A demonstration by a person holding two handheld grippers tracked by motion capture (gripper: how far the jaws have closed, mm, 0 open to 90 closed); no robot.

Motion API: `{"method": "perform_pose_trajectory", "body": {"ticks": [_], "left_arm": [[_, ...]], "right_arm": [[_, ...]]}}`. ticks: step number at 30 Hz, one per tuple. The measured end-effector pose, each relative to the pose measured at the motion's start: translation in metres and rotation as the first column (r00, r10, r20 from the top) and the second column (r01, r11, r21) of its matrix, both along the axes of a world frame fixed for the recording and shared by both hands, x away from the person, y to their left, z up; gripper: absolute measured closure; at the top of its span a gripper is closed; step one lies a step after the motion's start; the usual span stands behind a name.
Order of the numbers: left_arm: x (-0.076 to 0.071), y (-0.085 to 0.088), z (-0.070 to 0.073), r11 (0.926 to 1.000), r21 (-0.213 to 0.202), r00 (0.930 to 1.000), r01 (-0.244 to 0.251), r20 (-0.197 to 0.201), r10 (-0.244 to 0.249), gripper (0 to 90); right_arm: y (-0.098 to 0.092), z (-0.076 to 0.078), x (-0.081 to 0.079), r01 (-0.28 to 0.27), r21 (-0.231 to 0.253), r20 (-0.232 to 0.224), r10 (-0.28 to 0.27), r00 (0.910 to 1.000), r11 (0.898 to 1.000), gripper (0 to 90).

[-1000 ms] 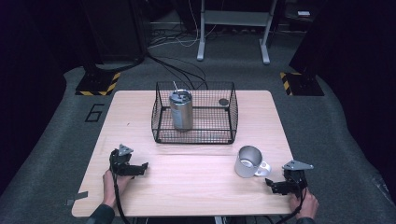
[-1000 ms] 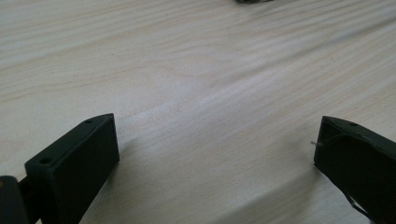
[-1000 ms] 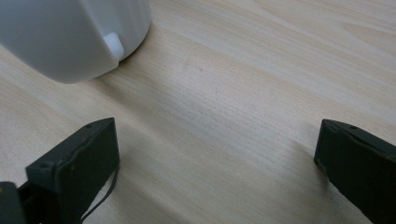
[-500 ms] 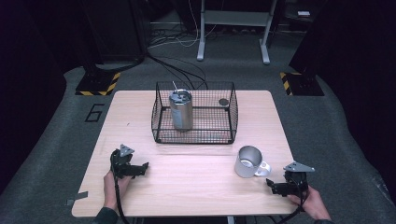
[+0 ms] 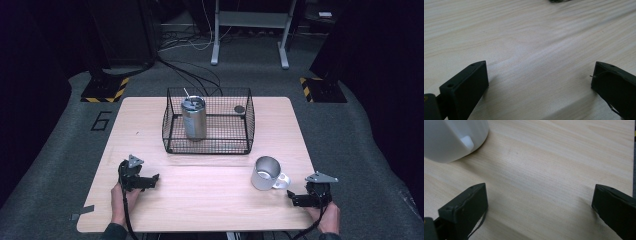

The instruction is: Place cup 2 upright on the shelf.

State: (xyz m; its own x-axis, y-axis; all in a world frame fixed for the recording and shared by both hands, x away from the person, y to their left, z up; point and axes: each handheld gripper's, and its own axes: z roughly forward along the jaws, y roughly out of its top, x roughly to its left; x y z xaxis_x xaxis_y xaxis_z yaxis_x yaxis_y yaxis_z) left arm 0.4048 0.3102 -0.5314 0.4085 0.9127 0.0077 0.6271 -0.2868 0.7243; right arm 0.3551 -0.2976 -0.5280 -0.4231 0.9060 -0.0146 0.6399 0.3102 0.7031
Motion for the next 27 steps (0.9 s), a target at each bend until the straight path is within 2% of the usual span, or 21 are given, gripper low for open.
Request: {"method": "perform_pose_trajectory", "body": {"ticks": [1, 4, 5, 14, 19, 24, 26, 27], "left_arm": [[0.000, 0.000, 0.000, 1.0000, 0.001, 1.0000, 0.000, 0.000, 0.000, 0.7], [0.000, 0.000, 0.000, 1.0000, 0.000, 1.0000, -0.002, 0.000, 0.002, 0.9], [-0.001, -0.001, 0.000, 1.0000, -0.003, 1.0000, -0.004, 0.004, 0.004, 1.2], [-0.001, 0.000, 0.000, 1.0000, 0.001, 1.0000, 0.000, 0.006, 0.000, 1.7], [-0.001, -0.001, 0.000, 1.0000, -0.004, 1.0000, -0.005, 0.006, 0.005, 1.7], [-0.001, -0.001, 0.000, 1.0000, -0.004, 1.0000, -0.004, 0.005, 0.004, 1.7], [-0.001, -0.001, 0.000, 1.0000, -0.005, 1.0000, -0.004, 0.005, 0.004, 1.7], [-0.001, -0.001, 0.000, 1.0000, -0.005, 1.0000, -0.004, 0.005, 0.004, 1.7]], "right_arm": [[0.000, 0.001, 0.000, -0.001, 0.004, -0.023, 0.001, 0.9997, 1.000, 0.7], [-0.002, 0.006, 0.001, -0.019, -0.001, -0.027, 0.019, 0.9994, 1.000, 1.9], [-0.005, 0.014, -0.001, -0.020, 0.037, -0.035, 0.021, 0.9992, 0.999, 1.9], [0.004, 0.039, -0.008, -0.052, 0.083, -0.052, 0.057, 0.9970, 0.995, 0.5], [0.015, 0.057, -0.011, -0.105, 0.109, -0.037, 0.110, 0.9932, 0.988, 0.0], [0.026, 0.069, -0.016, -0.146, 0.102, -0.017, 0.148, 0.9888, 0.984, 0.0], [0.033, 0.077, -0.018, -0.175, 0.098, 0.010, 0.175, 0.9845, 0.980, 0.0], [0.035, 0.080, -0.017, -0.183, 0.088, 0.005, 0.183, 0.9831, 0.979, 0.0]]}}
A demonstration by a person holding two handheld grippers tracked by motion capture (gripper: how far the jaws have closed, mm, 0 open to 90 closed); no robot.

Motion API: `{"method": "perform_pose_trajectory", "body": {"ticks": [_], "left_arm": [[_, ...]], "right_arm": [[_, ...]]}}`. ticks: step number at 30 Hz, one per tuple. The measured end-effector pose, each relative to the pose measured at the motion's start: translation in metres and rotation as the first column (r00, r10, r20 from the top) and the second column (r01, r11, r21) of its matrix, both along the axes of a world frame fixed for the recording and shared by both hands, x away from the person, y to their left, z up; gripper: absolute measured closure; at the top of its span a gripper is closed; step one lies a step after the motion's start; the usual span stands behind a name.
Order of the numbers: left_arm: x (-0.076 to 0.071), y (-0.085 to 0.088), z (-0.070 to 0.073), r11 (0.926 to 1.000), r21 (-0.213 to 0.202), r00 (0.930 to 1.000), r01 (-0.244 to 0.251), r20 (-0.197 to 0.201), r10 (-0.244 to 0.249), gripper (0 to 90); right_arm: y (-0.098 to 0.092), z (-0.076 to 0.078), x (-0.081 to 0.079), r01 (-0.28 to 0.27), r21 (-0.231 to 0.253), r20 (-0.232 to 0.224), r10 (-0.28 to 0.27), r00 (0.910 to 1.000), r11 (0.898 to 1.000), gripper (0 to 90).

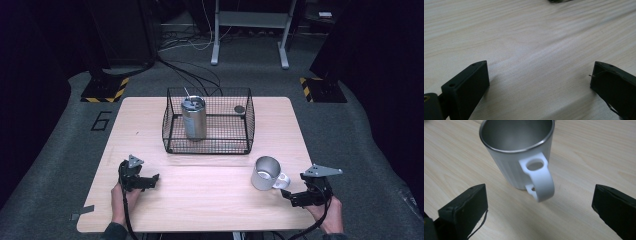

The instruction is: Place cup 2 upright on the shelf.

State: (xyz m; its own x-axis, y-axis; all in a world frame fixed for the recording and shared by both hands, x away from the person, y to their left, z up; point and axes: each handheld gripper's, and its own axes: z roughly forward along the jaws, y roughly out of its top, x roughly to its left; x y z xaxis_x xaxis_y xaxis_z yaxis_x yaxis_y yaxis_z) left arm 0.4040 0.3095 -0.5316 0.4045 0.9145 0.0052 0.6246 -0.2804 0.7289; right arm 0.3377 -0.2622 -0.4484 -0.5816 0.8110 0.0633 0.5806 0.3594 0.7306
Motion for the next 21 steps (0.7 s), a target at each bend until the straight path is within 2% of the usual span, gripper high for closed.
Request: {"method": "perform_pose_trajectory", "body": {"ticks": [8, 11, 12, 16, 17, 21], "left_arm": [[0.000, 0.000, 0.000, 1.0000, 0.002, 1.0000, -0.003, -0.001, 0.003, 1.7], [0.000, 0.000, 0.000, 1.0000, 0.002, 1.0000, -0.003, -0.001, 0.003, 1.7], [0.000, 0.000, 0.000, 1.0000, 0.003, 1.0000, -0.004, -0.001, 0.004, 1.7], [0.001, 0.000, 0.000, 0.9999, 0.000, 0.9999, -0.011, -0.001, 0.011, 1.7], [0.001, 0.000, 0.000, 0.9999, 0.000, 0.9999, -0.012, -0.004, 0.012, 1.7], [0.002, 0.000, 0.000, 1.0000, 0.002, 1.0000, -0.007, 0.000, 0.007, 1.7]], "right_arm": [[0.018, 0.009, 0.009, -0.082, -0.002, 0.015, 0.082, 0.9965, 0.997, 0.0], [0.021, 0.009, 0.012, -0.089, 0.000, 0.013, 0.089, 0.9959, 0.996, 0.0], [0.025, 0.009, 0.017, -0.084, -0.021, 0.012, 0.084, 0.9964, 0.996, 0.2], [0.030, 0.010, 0.023, -0.086, -0.031, 0.018, 0.086, 0.9961, 0.996, 1.6], [0.033, 0.010, 0.025, -0.089, -0.041, 0.006, 0.089, 0.9960, 0.995, 1.6], [0.042, 0.008, 0.033, -0.106, -0.044, 0.004, 0.106, 0.9943, 0.993, 3.8]]}}
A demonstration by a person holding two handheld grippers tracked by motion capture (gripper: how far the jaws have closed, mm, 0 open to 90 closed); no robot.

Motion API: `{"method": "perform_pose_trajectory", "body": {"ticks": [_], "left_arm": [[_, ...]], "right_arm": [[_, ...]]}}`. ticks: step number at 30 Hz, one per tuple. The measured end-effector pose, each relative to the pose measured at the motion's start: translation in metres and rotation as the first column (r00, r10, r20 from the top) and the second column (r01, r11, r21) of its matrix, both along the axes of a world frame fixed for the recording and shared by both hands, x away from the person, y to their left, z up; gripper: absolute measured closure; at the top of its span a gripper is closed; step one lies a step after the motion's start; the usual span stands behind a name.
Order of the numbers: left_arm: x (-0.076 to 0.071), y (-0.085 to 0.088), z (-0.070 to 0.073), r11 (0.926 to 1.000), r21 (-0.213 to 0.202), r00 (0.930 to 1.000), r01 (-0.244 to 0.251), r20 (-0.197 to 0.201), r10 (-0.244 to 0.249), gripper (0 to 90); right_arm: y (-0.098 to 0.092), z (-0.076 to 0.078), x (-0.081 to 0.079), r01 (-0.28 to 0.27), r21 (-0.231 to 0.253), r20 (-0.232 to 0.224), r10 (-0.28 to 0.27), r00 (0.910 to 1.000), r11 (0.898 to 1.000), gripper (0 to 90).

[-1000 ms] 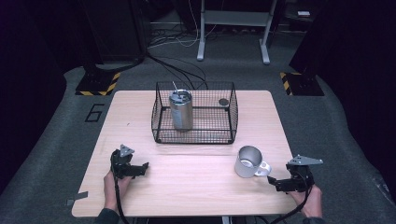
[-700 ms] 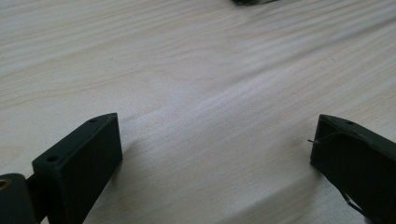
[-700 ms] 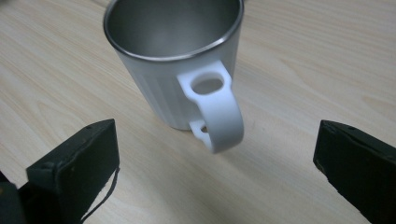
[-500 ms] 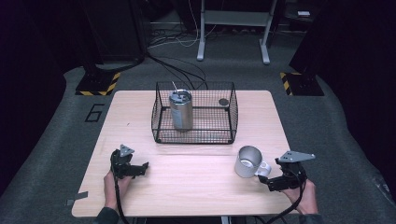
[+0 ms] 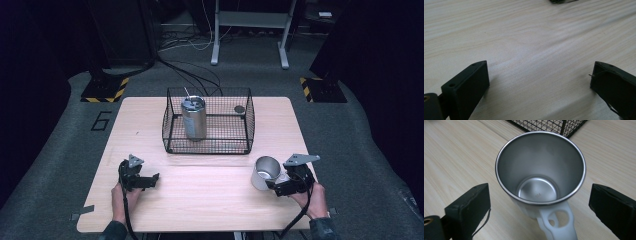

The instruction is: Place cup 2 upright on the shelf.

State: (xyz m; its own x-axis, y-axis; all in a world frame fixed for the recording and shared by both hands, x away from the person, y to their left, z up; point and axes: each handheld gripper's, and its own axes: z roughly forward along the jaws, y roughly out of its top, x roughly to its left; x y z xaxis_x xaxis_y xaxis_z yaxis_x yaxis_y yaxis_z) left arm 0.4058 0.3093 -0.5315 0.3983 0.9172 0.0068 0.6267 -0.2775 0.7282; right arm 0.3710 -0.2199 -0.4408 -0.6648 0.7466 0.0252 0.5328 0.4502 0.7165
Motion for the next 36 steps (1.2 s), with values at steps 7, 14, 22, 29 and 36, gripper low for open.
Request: {"method": "perform_pose_trajectory", "body": {"ticks": [7, 14, 22, 29, 36], "left_arm": [[0.000, 0.000, 0.000, 1.0000, 0.001, 1.0000, 0.000, 0.000, 0.000, 1.7], [0.000, 0.000, 0.000, 1.0000, 0.002, 1.0000, 0.001, 0.000, -0.001, 1.7], [0.001, -0.001, 0.001, 1.0000, 0.004, 1.0000, 0.005, -0.006, -0.005, 1.8], [0.001, -0.001, 0.000, 1.0000, 0.003, 1.0000, 0.007, 0.003, -0.007, 2.1], [0.002, 0.000, 0.001, 0.9997, 0.009, 0.9998, 0.021, -0.004, -0.021, 2.3]], "right_arm": [[0.009, -0.003, 0.010, -0.008, -0.012, 0.005, 0.009, 1.0000, 1.000, 5.5], [0.012, -0.008, 0.016, -0.009, -0.010, -0.009, 0.009, 0.9999, 1.000, 4.9], [0.018, -0.011, 0.016, 0.032, -0.015, -0.007, -0.032, 0.9995, 0.999, 5.8], [0.017, -0.013, 0.014, 0.034, -0.014, 0.010, -0.034, 0.9994, 0.999, 6.0], [0.016, -0.011, 0.008, 0.060, -0.016, 0.028, -0.059, 0.9978, 0.998, 6.1]]}}
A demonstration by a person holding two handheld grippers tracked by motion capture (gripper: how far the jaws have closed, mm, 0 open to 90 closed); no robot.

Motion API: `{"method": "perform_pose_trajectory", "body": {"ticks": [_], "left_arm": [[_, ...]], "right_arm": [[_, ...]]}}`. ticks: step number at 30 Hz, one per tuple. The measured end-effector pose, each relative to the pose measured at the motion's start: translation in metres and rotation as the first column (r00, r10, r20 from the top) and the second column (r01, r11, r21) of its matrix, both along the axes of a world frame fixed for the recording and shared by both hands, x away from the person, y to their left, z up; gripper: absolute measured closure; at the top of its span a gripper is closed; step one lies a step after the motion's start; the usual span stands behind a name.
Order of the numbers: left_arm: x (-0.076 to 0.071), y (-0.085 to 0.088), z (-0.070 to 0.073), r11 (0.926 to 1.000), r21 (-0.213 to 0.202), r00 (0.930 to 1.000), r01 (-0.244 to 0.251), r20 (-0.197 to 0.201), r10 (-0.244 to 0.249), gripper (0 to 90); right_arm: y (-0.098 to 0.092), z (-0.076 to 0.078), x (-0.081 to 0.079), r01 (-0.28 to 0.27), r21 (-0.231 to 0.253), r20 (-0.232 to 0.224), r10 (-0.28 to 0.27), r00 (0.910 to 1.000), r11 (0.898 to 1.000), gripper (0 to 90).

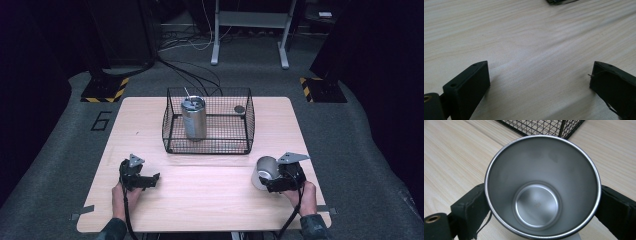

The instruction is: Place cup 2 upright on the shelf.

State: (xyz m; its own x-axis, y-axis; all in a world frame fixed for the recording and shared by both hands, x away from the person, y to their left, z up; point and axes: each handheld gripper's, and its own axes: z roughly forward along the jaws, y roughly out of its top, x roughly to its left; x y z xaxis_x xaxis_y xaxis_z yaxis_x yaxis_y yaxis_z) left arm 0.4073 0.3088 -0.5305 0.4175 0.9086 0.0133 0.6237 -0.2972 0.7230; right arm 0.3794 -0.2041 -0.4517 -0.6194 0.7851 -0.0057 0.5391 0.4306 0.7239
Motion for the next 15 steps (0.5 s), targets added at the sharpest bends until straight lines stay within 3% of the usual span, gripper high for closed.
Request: {"method": "perform_pose_trajectory", "body": {"ticks": [4, 15], "left_arm": [[0.001, 0.000, 0.000, 0.9998, -0.007, 0.9999, -0.016, -0.003, 0.016, 2.2], [0.002, 0.000, 0.000, 0.9999, -0.005, 0.9999, -0.015, -0.005, 0.015, 2.3]], "right_arm": [[-0.002, 0.007, -0.003, 0.019, 0.021, 0.004, -0.019, 0.9998, 1.000, 6.2], [0.003, 0.017, -0.005, 0.021, 0.010, 0.005, -0.021, 0.9998, 1.000, 6.2]]}}
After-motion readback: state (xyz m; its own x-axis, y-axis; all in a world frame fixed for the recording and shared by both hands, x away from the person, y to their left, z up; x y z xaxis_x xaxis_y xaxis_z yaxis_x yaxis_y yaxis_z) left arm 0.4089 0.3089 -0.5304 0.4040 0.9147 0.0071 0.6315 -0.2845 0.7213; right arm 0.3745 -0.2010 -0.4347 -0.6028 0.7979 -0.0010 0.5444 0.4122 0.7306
